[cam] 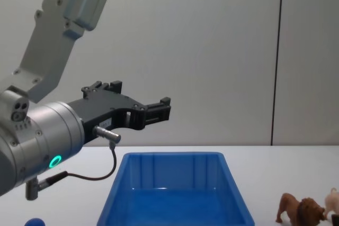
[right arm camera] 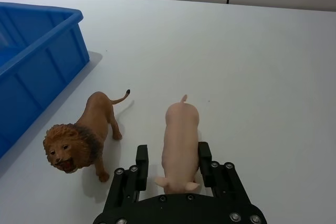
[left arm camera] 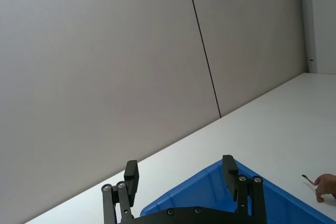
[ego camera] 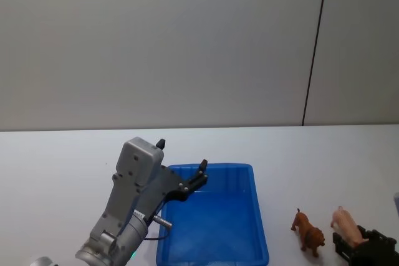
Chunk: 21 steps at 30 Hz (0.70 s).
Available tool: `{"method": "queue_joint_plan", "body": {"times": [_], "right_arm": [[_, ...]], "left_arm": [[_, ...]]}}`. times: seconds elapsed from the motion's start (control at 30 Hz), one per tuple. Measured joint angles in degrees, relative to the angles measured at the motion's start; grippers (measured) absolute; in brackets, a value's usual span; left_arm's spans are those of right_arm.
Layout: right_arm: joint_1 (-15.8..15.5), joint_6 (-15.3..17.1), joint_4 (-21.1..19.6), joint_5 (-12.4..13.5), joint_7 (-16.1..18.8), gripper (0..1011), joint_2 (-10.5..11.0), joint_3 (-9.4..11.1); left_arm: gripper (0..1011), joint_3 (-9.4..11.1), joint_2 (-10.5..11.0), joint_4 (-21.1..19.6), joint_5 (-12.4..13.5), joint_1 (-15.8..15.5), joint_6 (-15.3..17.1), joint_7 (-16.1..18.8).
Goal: Pick up the two dolls from the table and place them into the box.
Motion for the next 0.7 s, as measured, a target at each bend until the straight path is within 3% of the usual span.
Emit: {"method": "queue_joint_plan", "body": {"times": [0.27, 0.7], "right_arm": [[0.7, -1.5, 0.3, -1.9, -0.3, 373, -0.2, -0.2], [2.7, -5.7, -2.1, -5.5, 0.3, 367, -0.7, -0.4]], "left_arm": [[1001, 0.0, 0.0, 0.0, 0.0, 0.0, 0.0, 0.0], [1001, 0.0, 0.0, 0.0, 0.0, 0.0, 0.0, 0.0]]}}
